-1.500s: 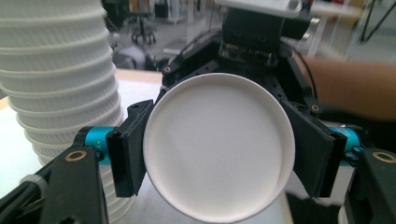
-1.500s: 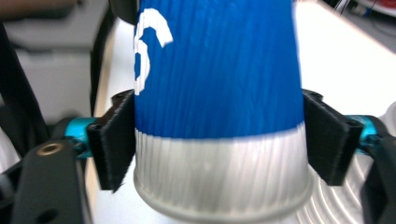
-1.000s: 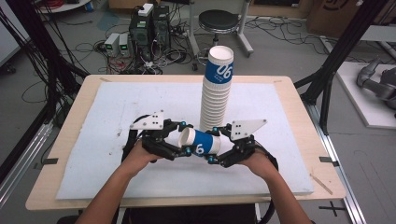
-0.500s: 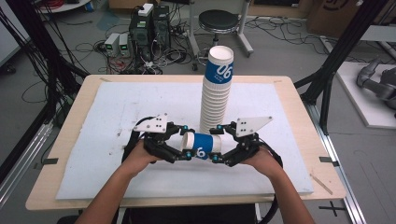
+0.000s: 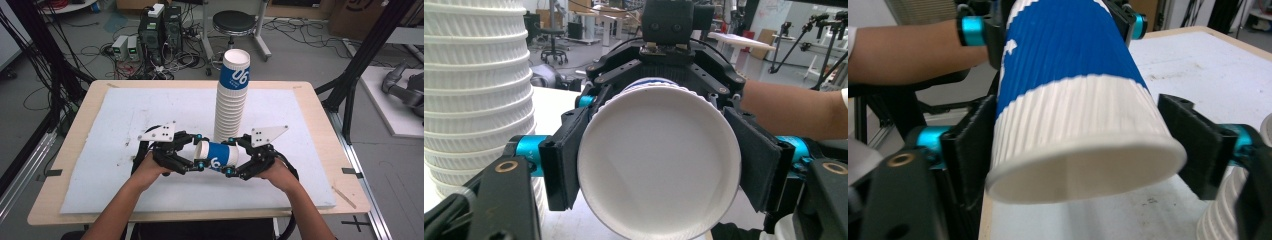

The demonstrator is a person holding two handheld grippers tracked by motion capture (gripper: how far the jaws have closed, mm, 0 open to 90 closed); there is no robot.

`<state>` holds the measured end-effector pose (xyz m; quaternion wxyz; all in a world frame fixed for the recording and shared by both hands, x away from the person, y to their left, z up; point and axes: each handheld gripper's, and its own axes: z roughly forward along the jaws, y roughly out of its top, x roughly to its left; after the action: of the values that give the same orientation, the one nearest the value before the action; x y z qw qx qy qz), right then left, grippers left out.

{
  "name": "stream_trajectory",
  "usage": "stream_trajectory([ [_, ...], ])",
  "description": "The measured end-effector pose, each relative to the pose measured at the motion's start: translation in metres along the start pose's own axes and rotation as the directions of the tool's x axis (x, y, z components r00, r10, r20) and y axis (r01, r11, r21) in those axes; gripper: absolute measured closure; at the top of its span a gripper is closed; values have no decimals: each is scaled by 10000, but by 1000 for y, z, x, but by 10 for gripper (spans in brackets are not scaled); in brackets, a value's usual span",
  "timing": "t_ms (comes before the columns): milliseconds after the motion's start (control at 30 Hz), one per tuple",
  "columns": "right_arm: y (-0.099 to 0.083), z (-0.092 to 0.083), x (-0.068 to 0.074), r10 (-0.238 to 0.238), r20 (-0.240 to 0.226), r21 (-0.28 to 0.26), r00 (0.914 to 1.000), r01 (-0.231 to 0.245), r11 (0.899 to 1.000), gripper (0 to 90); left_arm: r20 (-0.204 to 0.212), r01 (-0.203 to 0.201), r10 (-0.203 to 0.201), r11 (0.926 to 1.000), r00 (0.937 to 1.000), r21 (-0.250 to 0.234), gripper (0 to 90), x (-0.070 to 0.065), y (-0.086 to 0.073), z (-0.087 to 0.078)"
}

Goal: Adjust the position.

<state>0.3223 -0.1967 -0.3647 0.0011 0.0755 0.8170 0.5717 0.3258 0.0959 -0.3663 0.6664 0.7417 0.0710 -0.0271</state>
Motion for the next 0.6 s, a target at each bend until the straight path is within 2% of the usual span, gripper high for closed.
stream_trajectory([
  [100,4,-4,1,-369,75,271,9993,367,9990,251,-76,133,-129,9988,9999,474,293,-1,-1,3],
  [133,5,-5,2,-411,94,383,9991,407,9984,253,-189,46,-31,9967,9998,808,285,-2,-1,4],
  [200,5,-5,3,-532,135,600,9985,523,9968,255,-388,-82,126,9937,9992,1113,244,-2,-2,6],
  [300,5,-6,2,-601,156,973,9981,583,9935,256,-349,-113,158,9920,9993,1257,241,-1,-3,7],
  [400,5,-6,3,-747,188,1077,9970,723,9916,256,-194,-225,254,9900,9995,1389,287,-1,-4,7],
  [500,6,-6,4,-757,180,907,9970,738,9931,220,-6,-373,379,9848,9993,1698,295,-1,-6,6],
  [600,7,-5,3,-203,472,210,9987,194,9996,182,-27,-246,252,9902,9997,1375,295,2,-6,3],
])
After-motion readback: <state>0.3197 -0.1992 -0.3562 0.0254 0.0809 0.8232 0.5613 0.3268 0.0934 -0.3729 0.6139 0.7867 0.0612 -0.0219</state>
